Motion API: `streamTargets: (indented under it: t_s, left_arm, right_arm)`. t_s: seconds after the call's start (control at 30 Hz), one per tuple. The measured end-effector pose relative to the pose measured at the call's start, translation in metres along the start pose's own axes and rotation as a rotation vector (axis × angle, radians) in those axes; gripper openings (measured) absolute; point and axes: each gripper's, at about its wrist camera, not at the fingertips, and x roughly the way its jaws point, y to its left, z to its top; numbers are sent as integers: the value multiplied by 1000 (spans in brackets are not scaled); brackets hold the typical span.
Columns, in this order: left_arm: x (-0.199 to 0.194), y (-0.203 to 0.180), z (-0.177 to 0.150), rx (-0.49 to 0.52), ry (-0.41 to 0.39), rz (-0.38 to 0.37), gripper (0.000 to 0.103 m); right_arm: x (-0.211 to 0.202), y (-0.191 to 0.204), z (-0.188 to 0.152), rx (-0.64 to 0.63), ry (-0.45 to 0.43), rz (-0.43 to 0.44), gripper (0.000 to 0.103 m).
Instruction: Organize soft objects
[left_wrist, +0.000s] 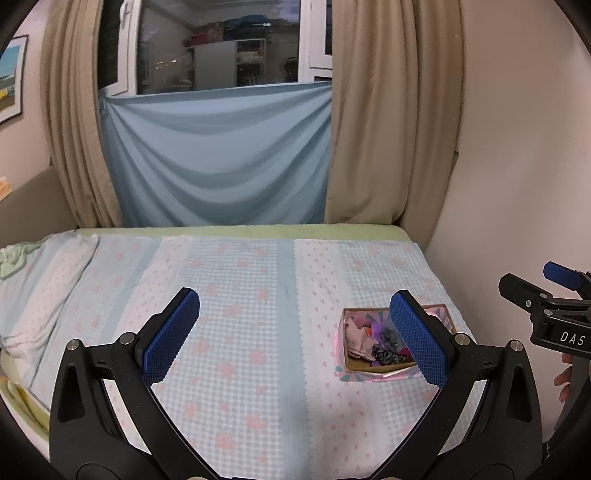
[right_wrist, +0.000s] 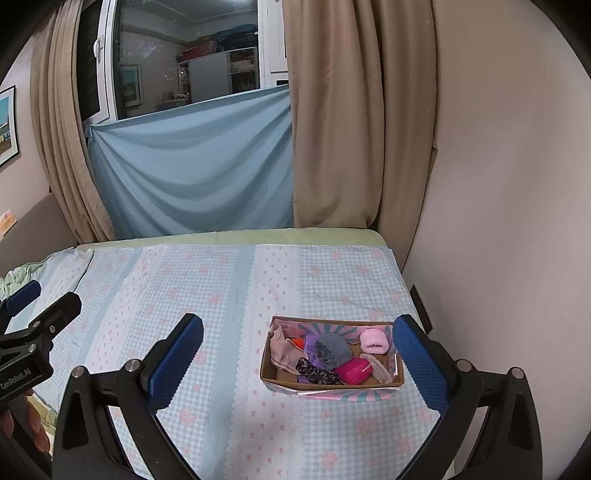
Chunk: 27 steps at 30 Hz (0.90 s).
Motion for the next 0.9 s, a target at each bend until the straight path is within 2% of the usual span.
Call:
streamTargets:
  t_s: [0.9]
  left_arm:
    - [-1, 2, 0, -4, -20, 13, 103]
  right_arm:
    - [1, 0, 5, -6, -1, 2, 102]
